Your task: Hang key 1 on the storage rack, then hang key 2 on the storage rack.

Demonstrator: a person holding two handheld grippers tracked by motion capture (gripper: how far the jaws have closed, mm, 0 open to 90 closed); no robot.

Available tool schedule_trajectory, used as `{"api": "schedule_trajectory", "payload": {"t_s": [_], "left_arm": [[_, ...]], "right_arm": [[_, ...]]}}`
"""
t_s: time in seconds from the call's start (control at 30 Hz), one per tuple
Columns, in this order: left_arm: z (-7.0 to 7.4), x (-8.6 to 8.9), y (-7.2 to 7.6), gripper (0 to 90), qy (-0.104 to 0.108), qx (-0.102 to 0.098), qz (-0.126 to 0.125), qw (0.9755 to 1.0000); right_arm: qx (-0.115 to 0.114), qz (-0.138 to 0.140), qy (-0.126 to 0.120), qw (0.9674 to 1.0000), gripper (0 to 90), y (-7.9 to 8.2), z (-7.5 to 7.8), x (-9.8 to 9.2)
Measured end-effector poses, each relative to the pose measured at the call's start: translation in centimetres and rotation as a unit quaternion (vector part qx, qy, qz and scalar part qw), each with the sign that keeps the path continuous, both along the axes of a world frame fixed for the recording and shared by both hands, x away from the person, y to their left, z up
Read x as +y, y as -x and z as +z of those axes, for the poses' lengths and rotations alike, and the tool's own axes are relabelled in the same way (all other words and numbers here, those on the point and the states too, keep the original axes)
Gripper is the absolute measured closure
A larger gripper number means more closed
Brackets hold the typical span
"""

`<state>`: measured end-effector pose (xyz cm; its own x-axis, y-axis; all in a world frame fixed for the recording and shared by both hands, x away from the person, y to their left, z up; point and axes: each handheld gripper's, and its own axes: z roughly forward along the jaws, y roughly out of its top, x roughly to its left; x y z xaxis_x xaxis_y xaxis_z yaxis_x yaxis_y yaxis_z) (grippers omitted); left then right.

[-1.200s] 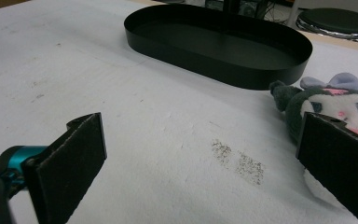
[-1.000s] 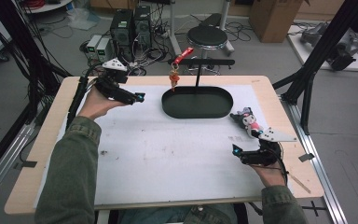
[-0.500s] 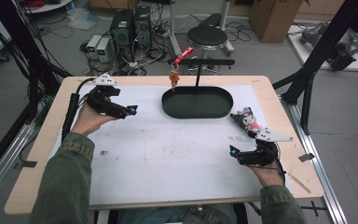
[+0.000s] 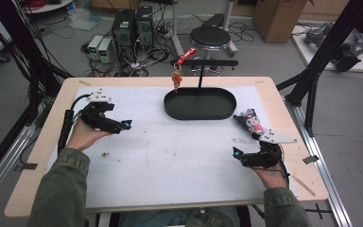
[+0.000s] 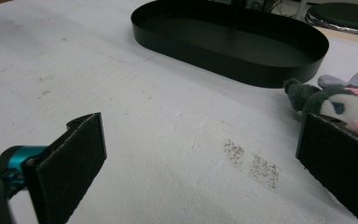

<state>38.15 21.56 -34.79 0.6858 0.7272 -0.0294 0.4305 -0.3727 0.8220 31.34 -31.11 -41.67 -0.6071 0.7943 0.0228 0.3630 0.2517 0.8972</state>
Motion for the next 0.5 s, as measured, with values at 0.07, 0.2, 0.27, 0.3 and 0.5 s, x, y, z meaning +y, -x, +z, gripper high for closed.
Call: {"api": "schedule_trajectory", "payload": {"t_s": [0.07,0.2,0.27,0.3,0.5], "left_arm": [[-0.5,0.3,0.4,1.8,0.0,0.002,0.008,1.0],[-1.4,0.9,1.4,1.8,-0.004,-0.004,0.015,0.9999],[-1.7,1.1,2.0,1.7,-0.004,-0.008,0.016,0.9998],[-1.8,1.3,2.4,1.7,-0.002,-0.009,0.015,0.9999],[-2.3,1.5,4.0,1.8,-0.01,-0.015,0.008,0.9998]], "right_arm": [[0.001,-0.001,-0.002,1.0,0.5,0.0,0.0,0.0],[0.0,0.0,-0.002,1.0,0.5,0.0,0.0,0.0],[-0.001,-0.002,-0.003,1.0,0.5,0.0,0.0,-0.1],[0.0,-0.002,-0.004,1.0,0.5,0.0,0.0,-0.1],[0.0,-0.002,0.0,1.0,0.5,0.0,0.0,0.0]]}}
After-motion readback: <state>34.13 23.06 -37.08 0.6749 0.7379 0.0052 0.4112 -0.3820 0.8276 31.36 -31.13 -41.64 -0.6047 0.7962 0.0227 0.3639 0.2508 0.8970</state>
